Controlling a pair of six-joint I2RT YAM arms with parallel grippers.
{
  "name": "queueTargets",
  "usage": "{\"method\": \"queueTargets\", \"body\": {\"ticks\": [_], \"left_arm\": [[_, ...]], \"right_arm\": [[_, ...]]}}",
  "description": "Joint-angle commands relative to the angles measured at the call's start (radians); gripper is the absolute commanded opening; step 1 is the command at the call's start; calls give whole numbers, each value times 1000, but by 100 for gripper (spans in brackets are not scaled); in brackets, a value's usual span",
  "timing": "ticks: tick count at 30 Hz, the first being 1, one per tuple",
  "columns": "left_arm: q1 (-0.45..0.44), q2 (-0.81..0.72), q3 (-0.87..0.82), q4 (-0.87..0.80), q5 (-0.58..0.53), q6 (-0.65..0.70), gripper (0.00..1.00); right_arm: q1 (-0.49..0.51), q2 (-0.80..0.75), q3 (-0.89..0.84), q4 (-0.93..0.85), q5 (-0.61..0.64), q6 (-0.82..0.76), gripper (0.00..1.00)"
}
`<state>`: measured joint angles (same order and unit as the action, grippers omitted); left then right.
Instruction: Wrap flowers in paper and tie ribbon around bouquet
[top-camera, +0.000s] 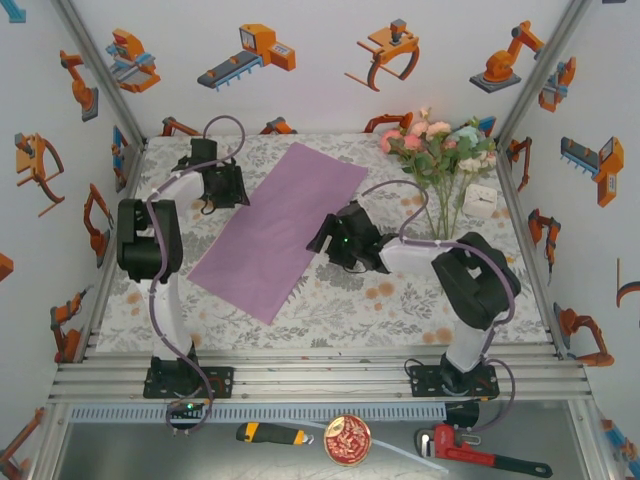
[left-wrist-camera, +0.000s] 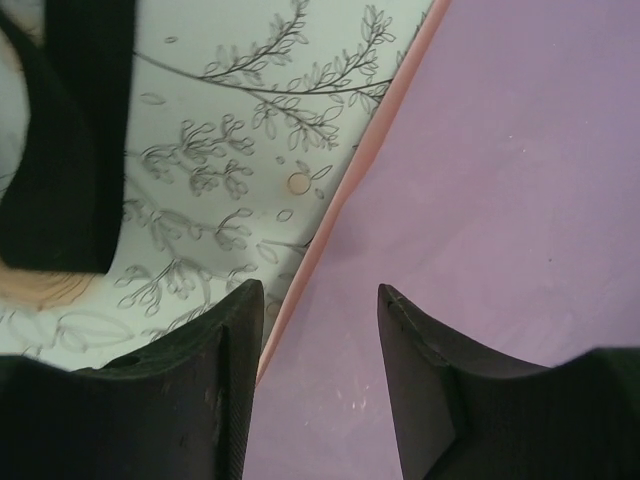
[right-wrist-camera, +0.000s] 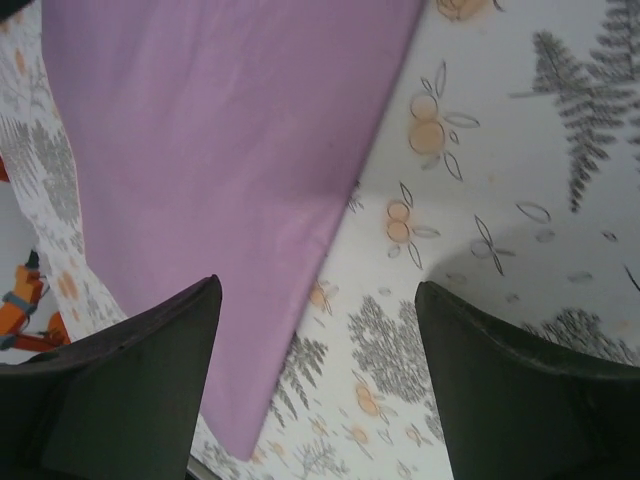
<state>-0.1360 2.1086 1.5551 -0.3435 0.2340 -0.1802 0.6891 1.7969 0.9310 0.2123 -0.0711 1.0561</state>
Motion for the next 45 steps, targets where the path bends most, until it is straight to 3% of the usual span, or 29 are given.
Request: {"method": "queueTargets", "body": {"ticks": [1,8,12,17,45], "left_arm": [[-12,28,76,-79,58,55,49],[-22,90,162,-145,86,64,36],[-22,94,173,-159,91,65,35],[-21,98,185,-176,42,72,51],[-19,145,255,-235,31,77,61]], "right_arm": [[4,51,36,14,44,35,66],[4,114,117,-43,72,31,63],[4,135,141,-55,83,28,57],[4,156,163,-60,64,30,57],[4,185,189,-60,39,33,54]]}}
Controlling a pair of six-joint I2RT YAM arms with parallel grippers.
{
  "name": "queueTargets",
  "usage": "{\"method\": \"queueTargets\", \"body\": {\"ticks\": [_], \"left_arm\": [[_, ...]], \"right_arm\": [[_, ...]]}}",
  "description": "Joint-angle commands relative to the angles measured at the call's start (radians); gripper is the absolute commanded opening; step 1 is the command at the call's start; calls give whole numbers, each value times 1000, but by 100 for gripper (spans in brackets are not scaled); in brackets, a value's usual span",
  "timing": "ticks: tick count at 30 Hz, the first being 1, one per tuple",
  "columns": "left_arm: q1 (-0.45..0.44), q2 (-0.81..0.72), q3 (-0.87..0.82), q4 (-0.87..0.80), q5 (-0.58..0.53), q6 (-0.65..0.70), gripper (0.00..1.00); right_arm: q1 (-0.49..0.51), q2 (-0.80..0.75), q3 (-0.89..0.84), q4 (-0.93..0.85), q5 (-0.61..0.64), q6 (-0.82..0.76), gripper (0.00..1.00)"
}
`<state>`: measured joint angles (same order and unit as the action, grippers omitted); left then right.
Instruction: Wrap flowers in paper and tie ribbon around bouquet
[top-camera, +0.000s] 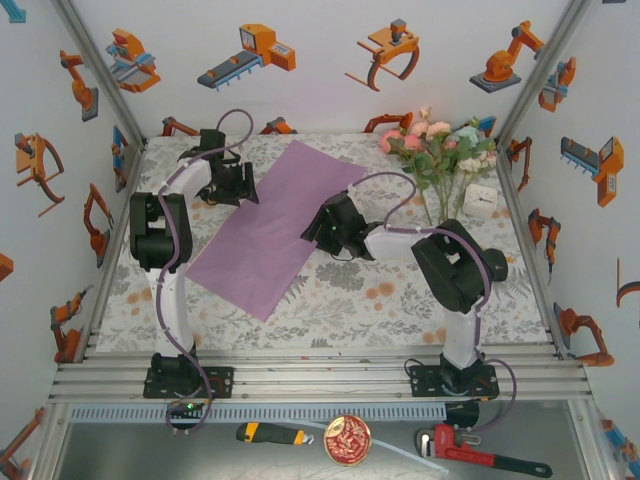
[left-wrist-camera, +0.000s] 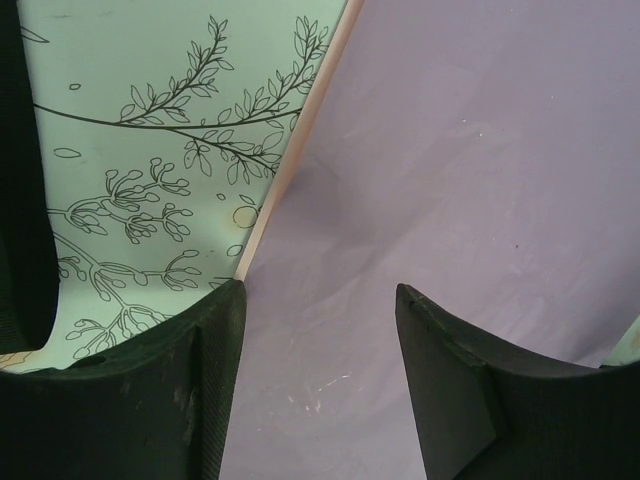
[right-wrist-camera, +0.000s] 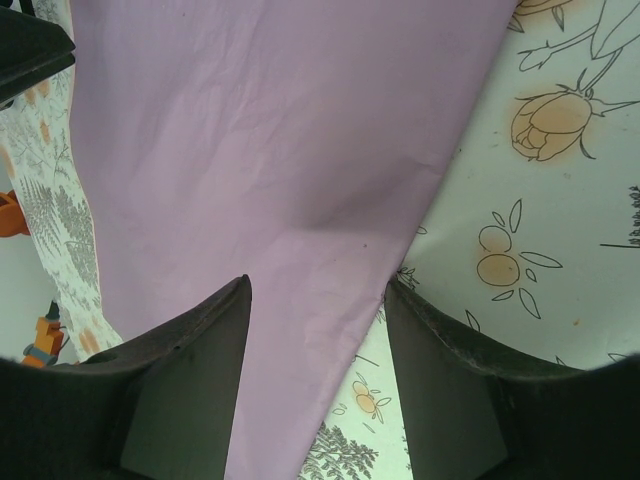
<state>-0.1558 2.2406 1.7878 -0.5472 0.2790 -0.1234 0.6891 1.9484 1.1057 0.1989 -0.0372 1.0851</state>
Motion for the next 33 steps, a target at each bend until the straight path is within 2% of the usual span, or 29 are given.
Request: {"method": "queueTargets", "body": {"ticks": [1,4,8,24,27,31,33], "left_arm": [[-1,9,21,-31,-21,22,62],[-1,2,13,-27,-27,31,64],[-1,3,13,-27,-10,33,62],[0,-52,0,-33,45,-36,34],[-1,-96,-20,-34,65,-56,24],[-3,-173,-66,-17,117,-129,0],[-8,-235,-113,6,131,-197,0]], "right_arm": [[4,35,14,-47,4,4,54],[4,36,15,-48,3,4,54],[5,40,20,-50,1,5,54],[4,55,46,-80,12,-11,54],[1,53,67,-107,28,-42,54],[-7,67,110,-128,19,-77,52],[-14,91,143,-135,-4,-99,51]]}}
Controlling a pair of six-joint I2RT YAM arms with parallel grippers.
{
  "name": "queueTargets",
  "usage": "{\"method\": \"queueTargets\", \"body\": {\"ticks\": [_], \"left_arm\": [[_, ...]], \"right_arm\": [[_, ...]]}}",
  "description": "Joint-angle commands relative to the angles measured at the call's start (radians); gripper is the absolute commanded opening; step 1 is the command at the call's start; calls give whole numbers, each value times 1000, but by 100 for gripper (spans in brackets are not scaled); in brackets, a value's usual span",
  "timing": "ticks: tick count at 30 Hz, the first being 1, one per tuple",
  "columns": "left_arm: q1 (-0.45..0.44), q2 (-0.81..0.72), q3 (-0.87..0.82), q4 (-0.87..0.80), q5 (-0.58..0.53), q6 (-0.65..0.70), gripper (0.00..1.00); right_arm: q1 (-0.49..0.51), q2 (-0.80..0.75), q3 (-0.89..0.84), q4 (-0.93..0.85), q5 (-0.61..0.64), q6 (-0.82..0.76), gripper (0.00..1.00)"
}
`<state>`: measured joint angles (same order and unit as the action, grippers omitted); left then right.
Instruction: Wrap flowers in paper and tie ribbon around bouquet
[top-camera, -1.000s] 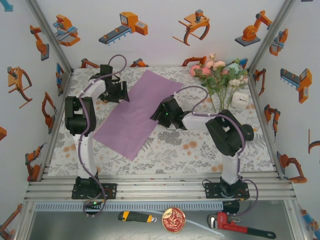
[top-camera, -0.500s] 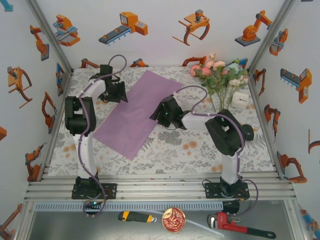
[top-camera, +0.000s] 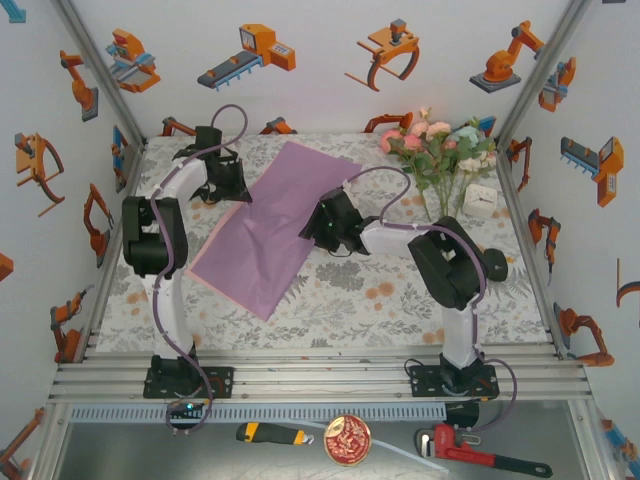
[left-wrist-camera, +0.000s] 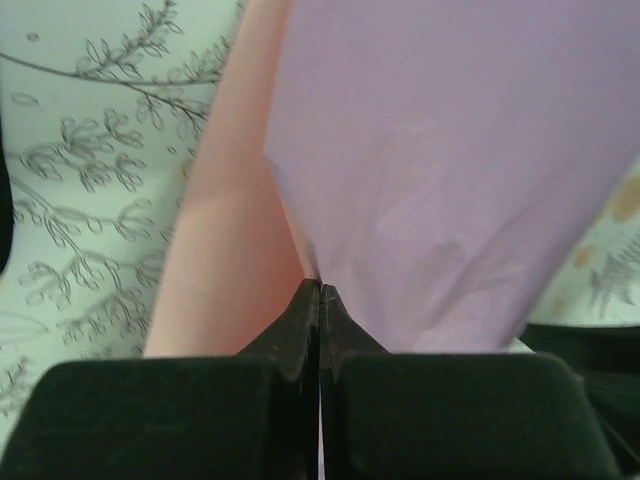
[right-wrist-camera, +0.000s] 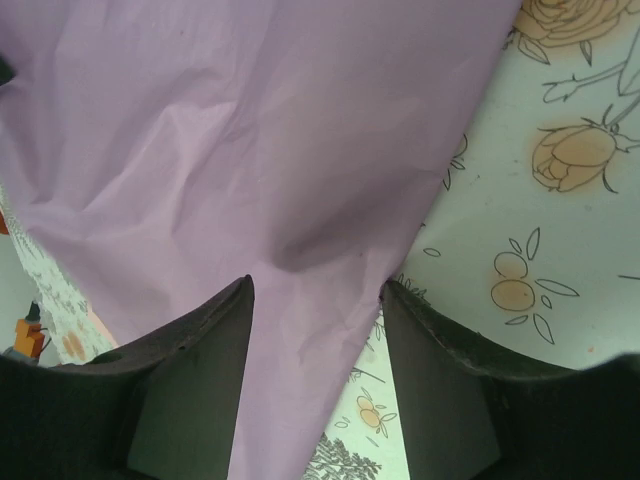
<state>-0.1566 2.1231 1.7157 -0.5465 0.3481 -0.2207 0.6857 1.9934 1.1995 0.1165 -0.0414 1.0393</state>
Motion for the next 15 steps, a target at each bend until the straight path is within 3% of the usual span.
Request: {"method": "queueTargets", "body": {"ticks": [1,5,9,12,15], "left_arm": [[-10,-151,-68,22,61,-129,0],[-43,-286,-162,77,57,-283,0],[-136,-362,-176,75,18,-354,0],[-183,-392,-168,53,-78,-373,0],[-201,-407,-149,13,-157,-394,0]], "right_arm": [[-14,59,71,-61,-11,-63,50],[-18,124,171,-78,-75,-110,48],[-20,140,230,-24,-181,-172,51],[-46,42,205,-27,-222,-237,59],[-90,-143,46,-32,-227,-308,63]]}}
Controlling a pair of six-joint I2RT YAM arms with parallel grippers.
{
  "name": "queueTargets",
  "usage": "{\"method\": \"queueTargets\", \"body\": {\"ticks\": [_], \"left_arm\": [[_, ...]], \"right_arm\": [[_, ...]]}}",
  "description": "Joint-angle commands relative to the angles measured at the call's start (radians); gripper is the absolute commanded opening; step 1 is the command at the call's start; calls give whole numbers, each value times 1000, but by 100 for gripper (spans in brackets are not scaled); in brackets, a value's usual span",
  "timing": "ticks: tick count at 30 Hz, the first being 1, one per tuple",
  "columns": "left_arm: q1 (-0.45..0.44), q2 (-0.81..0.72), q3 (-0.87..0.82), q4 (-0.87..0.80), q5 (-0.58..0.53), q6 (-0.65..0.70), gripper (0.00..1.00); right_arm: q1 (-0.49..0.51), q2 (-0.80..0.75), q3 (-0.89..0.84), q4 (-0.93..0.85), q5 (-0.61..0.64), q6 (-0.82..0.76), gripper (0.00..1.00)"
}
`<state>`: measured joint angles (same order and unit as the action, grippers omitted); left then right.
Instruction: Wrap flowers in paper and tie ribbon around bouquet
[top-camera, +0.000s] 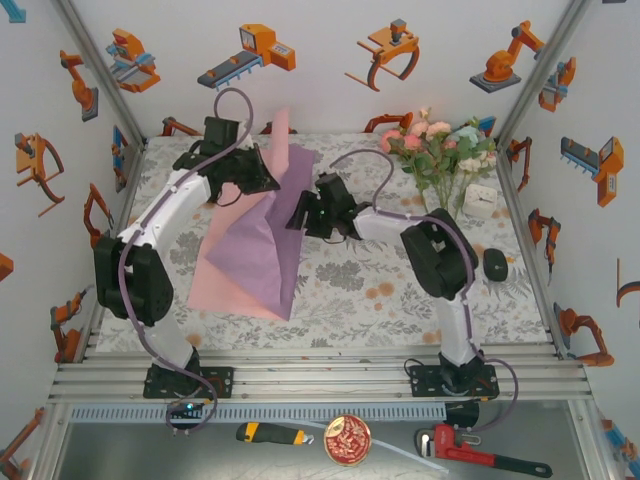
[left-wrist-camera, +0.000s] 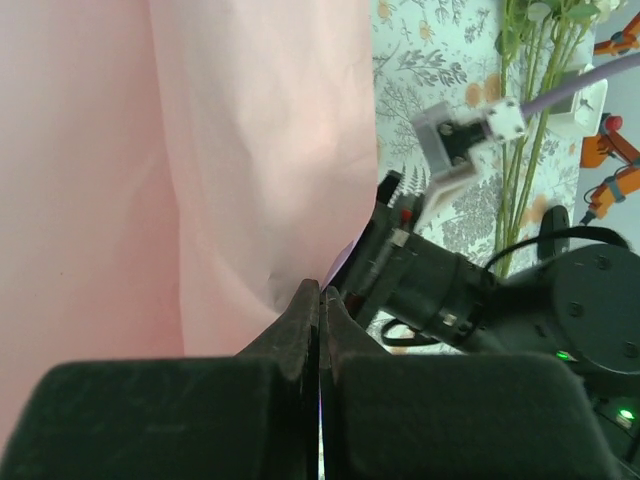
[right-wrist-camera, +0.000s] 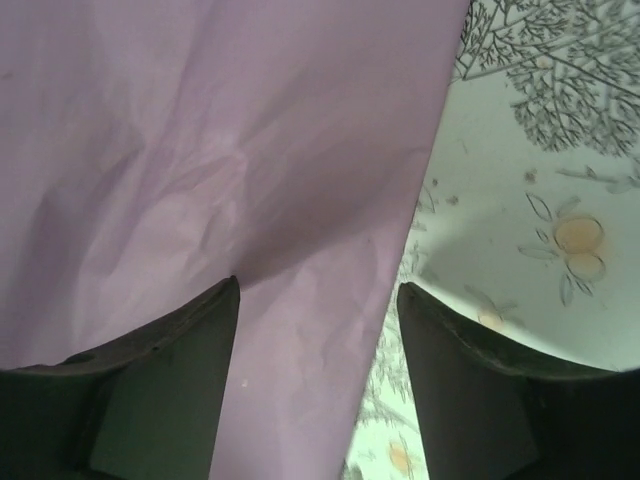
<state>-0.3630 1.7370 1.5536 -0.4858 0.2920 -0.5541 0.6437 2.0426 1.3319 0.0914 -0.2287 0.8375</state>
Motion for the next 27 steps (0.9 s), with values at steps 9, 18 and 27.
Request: {"method": "queueTargets", "body": {"ticks": [9,18,27], "left_arm": [[-130,4,96,-89,-308,-132,0],[-185,27,115,-100,-358,-223,0],[-190,3,102,-100,-364,-226,0]], "right_arm": [[116,-750,-566,69,-5,-266,85],[214,-570,-395,186,127,-302,79],[212,-417,-306,295,155,-349,45]]}}
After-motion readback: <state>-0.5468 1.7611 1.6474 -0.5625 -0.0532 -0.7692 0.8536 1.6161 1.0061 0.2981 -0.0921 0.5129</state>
